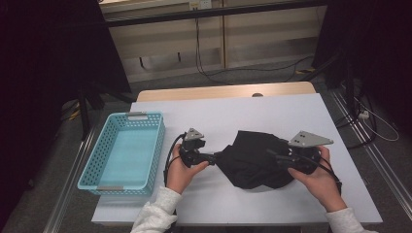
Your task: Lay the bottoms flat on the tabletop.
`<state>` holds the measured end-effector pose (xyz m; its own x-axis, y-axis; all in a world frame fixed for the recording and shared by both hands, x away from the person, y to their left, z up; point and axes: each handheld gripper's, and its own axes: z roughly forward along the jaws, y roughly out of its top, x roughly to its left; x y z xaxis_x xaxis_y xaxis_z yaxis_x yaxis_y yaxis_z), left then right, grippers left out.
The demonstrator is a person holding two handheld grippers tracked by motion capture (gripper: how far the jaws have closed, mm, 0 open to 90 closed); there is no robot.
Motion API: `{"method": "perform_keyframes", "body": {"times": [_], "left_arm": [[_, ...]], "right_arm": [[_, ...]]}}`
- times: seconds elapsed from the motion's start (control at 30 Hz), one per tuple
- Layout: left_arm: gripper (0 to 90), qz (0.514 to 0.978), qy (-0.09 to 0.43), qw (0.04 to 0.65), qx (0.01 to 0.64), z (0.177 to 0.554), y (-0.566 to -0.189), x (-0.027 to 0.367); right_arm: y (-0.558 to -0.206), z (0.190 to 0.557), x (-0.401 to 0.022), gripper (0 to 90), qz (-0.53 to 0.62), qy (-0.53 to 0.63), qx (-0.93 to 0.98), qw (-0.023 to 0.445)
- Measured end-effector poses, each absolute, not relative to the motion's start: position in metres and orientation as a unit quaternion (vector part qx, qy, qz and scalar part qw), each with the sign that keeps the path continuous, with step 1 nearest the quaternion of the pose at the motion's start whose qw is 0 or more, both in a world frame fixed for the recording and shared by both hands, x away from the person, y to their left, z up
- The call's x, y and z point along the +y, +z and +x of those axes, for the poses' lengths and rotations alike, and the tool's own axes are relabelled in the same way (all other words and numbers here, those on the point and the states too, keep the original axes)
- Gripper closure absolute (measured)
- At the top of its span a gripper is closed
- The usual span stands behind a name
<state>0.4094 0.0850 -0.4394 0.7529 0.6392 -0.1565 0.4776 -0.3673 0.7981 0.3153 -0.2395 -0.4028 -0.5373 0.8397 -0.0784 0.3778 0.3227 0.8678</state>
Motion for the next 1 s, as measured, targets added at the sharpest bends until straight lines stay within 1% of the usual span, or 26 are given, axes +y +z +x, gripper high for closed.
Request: {"method": "perform_keyframes", "body": {"times": [0.1, 0.17, 0.23, 0.27, 0.33, 0.43, 0.47, 0.53, 0.57, 0.6, 0.67, 0.8, 1.0], "left_arm": [[17.6, 0.822, 0.091, 0.448, 0.340, 0.408, -0.439, 0.086], [17.6, 0.823, 0.090, 0.447, 0.340, 0.406, -0.440, 0.087], [17.6, 0.823, 0.091, 0.446, 0.340, 0.405, -0.441, 0.088], [17.6, 0.824, 0.091, 0.445, 0.340, 0.405, -0.441, 0.088], [17.6, 0.824, 0.092, 0.442, 0.341, 0.404, -0.442, 0.089], [17.5, 0.824, 0.089, 0.442, 0.343, 0.403, -0.443, 0.090], [17.6, 0.825, 0.089, 0.441, 0.342, 0.402, -0.444, 0.090], [17.5, 0.827, 0.087, 0.439, 0.340, 0.402, -0.444, 0.089], [17.6, 0.827, 0.087, 0.440, 0.340, 0.402, -0.444, 0.089], [17.5, 0.827, 0.086, 0.441, 0.339, 0.402, -0.444, 0.088], [17.6, 0.827, 0.088, 0.442, 0.337, 0.402, -0.443, 0.088], [17.6, 0.828, 0.085, 0.442, 0.335, 0.403, -0.442, 0.084], [17.6, 0.834, 0.075, 0.443, 0.321, 0.404, -0.443, 0.070]], "right_arm": [[-0.398, 0.317, -0.226, 42.2, 0.379, 0.434, 0.773, 0.267], [-0.400, 0.319, -0.215, 42.3, 0.369, 0.436, 0.781, 0.254], [-0.407, 0.322, -0.203, 43.2, 0.356, 0.432, 0.794, 0.237], [-0.417, 0.326, -0.191, 43.3, 0.348, 0.424, 0.806, 0.223], [-0.422, 0.328, -0.186, 43.2, 0.339, 0.416, 0.814, 0.221], [-0.436, 0.335, -0.178, 47.9, 0.343, 0.385, 0.829, 0.219], [-0.439, 0.336, -0.178, 53.3, 0.347, 0.375, 0.831, 0.219], [-0.441, 0.339, -0.181, 68.1, 0.359, 0.373, 0.827, 0.218], [-0.440, 0.339, -0.185, 77.5, 0.365, 0.386, 0.820, 0.214], [-0.437, 0.338, -0.190, 82.3, 0.371, 0.403, 0.808, 0.219], [-0.429, 0.336, -0.201, 83.4, 0.388, 0.433, 0.785, 0.217], [-0.415, 0.328, -0.224, 84.6, 0.405, 0.458, 0.757, 0.230], [-0.414, 0.319, -0.256, 84.6, 0.443, 0.474, 0.722, 0.239]]}}
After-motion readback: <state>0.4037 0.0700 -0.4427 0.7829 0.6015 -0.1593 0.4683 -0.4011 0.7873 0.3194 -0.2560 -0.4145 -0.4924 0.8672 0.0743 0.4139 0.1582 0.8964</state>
